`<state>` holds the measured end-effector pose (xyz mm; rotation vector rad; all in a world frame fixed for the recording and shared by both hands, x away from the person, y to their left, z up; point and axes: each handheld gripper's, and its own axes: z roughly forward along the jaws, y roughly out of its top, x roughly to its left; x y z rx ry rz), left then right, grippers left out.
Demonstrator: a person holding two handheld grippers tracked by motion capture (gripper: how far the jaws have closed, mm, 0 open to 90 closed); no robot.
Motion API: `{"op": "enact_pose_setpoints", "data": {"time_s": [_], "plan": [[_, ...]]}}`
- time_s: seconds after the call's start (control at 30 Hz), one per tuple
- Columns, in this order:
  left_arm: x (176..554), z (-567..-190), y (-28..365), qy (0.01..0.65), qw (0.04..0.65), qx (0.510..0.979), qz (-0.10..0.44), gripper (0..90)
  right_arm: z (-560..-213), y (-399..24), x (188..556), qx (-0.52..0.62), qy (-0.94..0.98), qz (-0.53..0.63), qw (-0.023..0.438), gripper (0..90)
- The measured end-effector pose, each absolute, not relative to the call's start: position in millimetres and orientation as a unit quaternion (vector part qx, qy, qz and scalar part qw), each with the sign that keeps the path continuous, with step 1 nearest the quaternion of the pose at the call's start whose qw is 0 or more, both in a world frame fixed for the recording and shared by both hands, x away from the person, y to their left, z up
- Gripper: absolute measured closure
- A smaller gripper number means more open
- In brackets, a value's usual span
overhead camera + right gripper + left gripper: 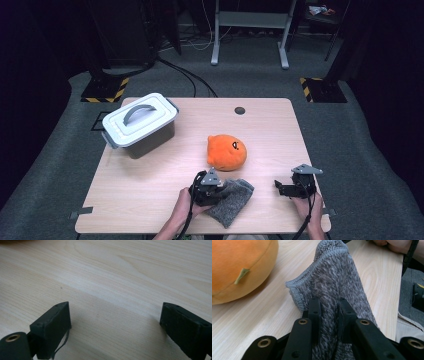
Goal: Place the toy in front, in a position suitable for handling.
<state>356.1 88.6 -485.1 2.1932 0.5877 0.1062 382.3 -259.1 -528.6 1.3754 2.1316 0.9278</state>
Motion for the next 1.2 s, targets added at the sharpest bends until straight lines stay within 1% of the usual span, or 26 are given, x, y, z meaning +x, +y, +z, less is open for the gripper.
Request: {"op": "enact_pose_setpoints", "data": {"time_s": [0.13, 0.2, 0.4, 0.43, 0.5, 0.57, 0.6, 0.73, 0.9, 1.03, 1.13, 1.17, 1.2], "plan": [[363, -490, 80, 0.227, 0.41, 0.882, 0.039, 75.0, -529, -259, 382, 0.497, 0.77, 0.335, 0.218, 8.8], [366, -492, 78, 0.227, 0.411, 0.882, 0.036, 73.0, -529, -259, 382, 0.497, 0.77, 0.335, 0.218, 8.8], [373, -497, 73, 0.232, 0.403, 0.885, 0.025, 53.1, -529, -259, 382, 0.497, 0.77, 0.335, 0.217, 8.8], [373, -497, 74, 0.235, 0.406, 0.883, 0.026, 51.1, -529, -259, 382, 0.497, 0.77, 0.335, 0.218, 8.8], [373, -496, 75, 0.237, 0.405, 0.883, 0.025, 42.0, -529, -259, 382, 0.498, 0.77, 0.335, 0.217, 8.8], [372, -493, 77, 0.239, 0.406, 0.882, 0.024, 36.9, -529, -259, 382, 0.498, 0.77, 0.334, 0.218, 8.9], [372, -492, 79, 0.237, 0.407, 0.882, 0.024, 36.0, -529, -259, 382, 0.498, 0.77, 0.334, 0.217, 8.9], [366, -486, 88, 0.243, 0.407, 0.88, 0.033, 30.9, -529, -259, 382, 0.498, 0.77, 0.334, 0.218, 8.9], [359, -479, 107, 0.255, 0.418, 0.871, 0.046, 21.9, -529, -259, 382, 0.498, 0.77, 0.334, 0.218, 8.9], [354, -477, 126, 0.275, 0.416, 0.865, 0.065, 15.3, -529, -259, 382, 0.498, 0.77, 0.334, 0.218, 8.9], [353, -477, 139, 0.289, 0.421, 0.857, 0.073, 13.9, -529, -259, 382, 0.5, 0.768, 0.336, 0.217, 8.9], [352, -478, 150, 0.305, 0.415, 0.853, 0.084, 9.7, -529, -259, 382, 0.497, 0.77, 0.335, 0.218, 8.9], [352, -479, 154, 0.312, 0.419, 0.849, 0.085, 8.9, -529, -259, 382, 0.497, 0.77, 0.334, 0.218, 8.9]]}}
